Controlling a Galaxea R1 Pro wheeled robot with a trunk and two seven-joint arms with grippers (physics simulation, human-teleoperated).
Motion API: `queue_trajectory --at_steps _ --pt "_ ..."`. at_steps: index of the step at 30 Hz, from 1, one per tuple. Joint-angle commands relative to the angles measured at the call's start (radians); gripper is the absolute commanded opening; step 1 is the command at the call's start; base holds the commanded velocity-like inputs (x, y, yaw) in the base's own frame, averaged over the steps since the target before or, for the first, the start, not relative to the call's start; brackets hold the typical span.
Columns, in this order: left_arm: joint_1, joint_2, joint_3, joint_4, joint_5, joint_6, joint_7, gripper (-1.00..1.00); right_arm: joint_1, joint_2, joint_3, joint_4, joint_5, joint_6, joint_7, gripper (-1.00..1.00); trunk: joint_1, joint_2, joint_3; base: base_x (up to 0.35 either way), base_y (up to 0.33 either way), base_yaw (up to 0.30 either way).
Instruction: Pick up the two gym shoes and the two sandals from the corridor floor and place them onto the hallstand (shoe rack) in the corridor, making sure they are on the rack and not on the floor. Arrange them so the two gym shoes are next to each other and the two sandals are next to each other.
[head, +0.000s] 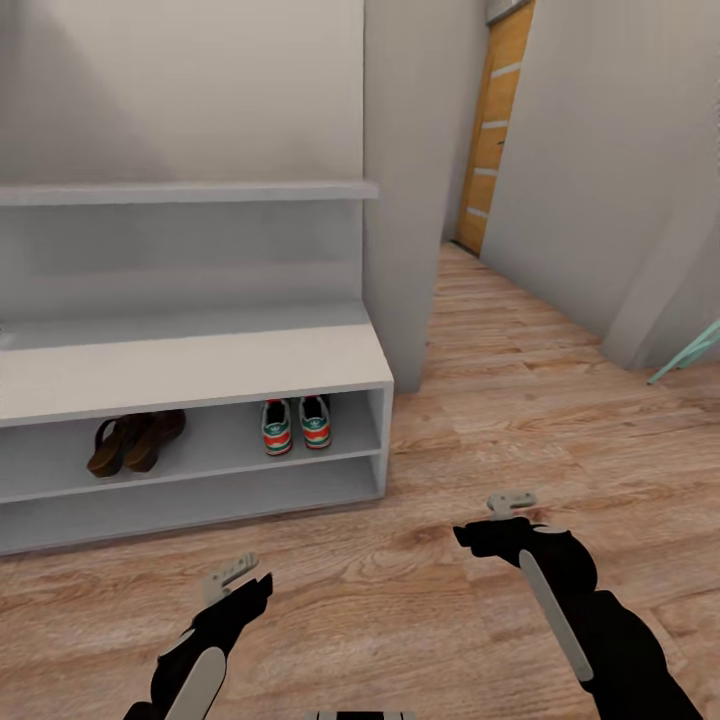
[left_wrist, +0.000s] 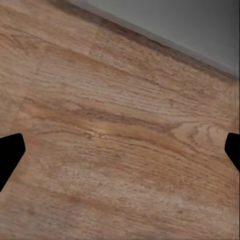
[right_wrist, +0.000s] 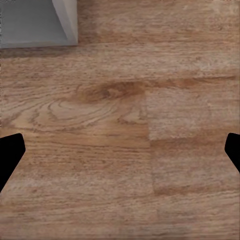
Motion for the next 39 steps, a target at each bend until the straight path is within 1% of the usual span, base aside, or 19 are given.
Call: queue_trajectory --at_steps 1,3,7,12,14,16,20,32,34,35,39 --pt "0.000 -0.001 0.000 0.004 0.003 -0.001 -0.015 1.00 0.002 0.001 0.000 0.006 -0.001 -0.004 0.001 1.00 0.000 0.000 0.004 0.000 0.000 0.000" --pt "0.000 -0.001 -0.002 0.008 0.007 -0.001 -0.035 1.00 0.006 0.002 0.004 0.015 -0.003 -0.010 0.001 1.00 -0.001 0.001 0.012 0.000 0.000 0.000" --pt "0.007 0.001 -0.003 0.003 0.010 -0.002 -0.046 1.00 0.015 -0.002 0.015 0.032 -0.003 -0.019 0.002 1.00 -0.003 0.002 0.027 0.000 0.000 0.000" --pt "0.016 0.000 -0.003 0.003 0.005 -0.003 -0.048 1.00 0.050 -0.010 0.019 0.044 0.000 -0.035 0.003 1.00 -0.021 0.035 0.043 0.000 0.000 0.000" --pt "0.017 -0.001 -0.001 0.011 0.007 -0.003 -0.050 1.00 0.058 -0.013 0.019 0.046 0.001 -0.054 0.004 1.00 -0.029 0.049 0.049 0.000 0.000 0.000" --pt "0.018 -0.002 0.000 0.028 0.007 -0.003 -0.053 1.00 0.071 -0.015 0.020 0.049 0.002 -0.088 0.004 1.00 -0.037 0.063 0.056 0.000 0.000 0.000" --pt "0.018 -0.001 0.000 0.040 0.007 -0.004 -0.057 1.00 0.081 -0.016 0.020 0.053 0.001 -0.115 0.002 1.00 -0.052 0.091 0.068 0.000 0.000 0.000" --pt "0.019 0.000 -0.001 0.045 0.006 -0.004 -0.060 1.00 0.086 -0.016 0.018 0.054 -0.001 -0.128 0.001 1.00 -0.052 0.091 0.068 0.000 0.000 0.000" --pt "0.020 0.001 -0.001 0.048 0.003 -0.004 -0.060 1.00 0.091 -0.013 0.019 0.094 -0.001 -0.133 -0.001 1.00 -0.052 0.091 0.068 0.000 0.000 0.000" --pt "0.020 0.001 0.000 0.064 0.000 -0.004 -0.056 1.00 0.099 -0.008 0.020 0.139 0.000 -0.132 -0.005 1.00 -0.052 0.091 0.068 0.000 0.000 0.000" --pt "0.020 0.001 0.000 0.103 -0.001 -0.004 -0.059 1.00 0.106 -0.005 0.020 0.159 0.000 -0.126 -0.007 1.00 -0.052 0.091 0.068 0.000 0.000 0.000"
